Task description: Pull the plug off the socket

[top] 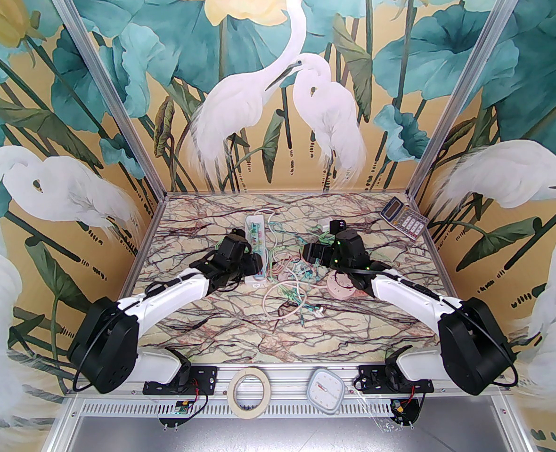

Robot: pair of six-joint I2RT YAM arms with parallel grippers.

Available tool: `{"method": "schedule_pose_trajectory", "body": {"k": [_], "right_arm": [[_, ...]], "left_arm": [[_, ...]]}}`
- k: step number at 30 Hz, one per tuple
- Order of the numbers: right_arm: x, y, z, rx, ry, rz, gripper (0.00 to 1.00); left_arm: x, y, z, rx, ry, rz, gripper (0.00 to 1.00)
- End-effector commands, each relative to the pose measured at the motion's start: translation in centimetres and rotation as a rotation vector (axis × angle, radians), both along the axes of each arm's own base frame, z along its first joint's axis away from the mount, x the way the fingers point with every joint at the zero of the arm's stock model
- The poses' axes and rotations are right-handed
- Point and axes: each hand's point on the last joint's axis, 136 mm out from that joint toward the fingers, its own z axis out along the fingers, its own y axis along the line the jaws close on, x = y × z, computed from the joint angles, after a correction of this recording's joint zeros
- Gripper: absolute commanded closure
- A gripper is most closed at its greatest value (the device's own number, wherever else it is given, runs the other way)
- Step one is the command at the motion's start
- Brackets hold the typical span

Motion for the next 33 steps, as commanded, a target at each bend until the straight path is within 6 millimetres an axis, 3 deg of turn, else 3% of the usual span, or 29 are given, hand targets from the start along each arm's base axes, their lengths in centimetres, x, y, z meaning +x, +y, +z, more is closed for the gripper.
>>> {"method": "schedule_pose_trajectory", "body": {"k": [1,6,13,21,33], "right_arm": [[-0.2,0.3,-0.1,0.006,0.011,0.005,0.01],[-0.1,0.3,-0.1,0.005,0.009,0.003,0.01],[-0.2,0.3,0.0,0.004,0.008,0.004,0.01],[-0.1,0.5,-0.2,0.009,0.017,0.009,0.01],[-0.1,0.5,-0.4,0.005,0.021,0.007,0.01]], "left_arm": [[1.2,-1.0,0.2,0.011,-0.008,-0.007,0.53],[2.0,-1.7,-0.5,-0.008,0.011,0.002,0.55],[2.9,-0.5,-1.8,0.073,0.048,0.081,0.57],[2.5,0.4,-0.3,0.062,-0.011,0.104,0.55],[3.3,0.3,-3.4,0.121,0.053,0.12,0.56]]}}
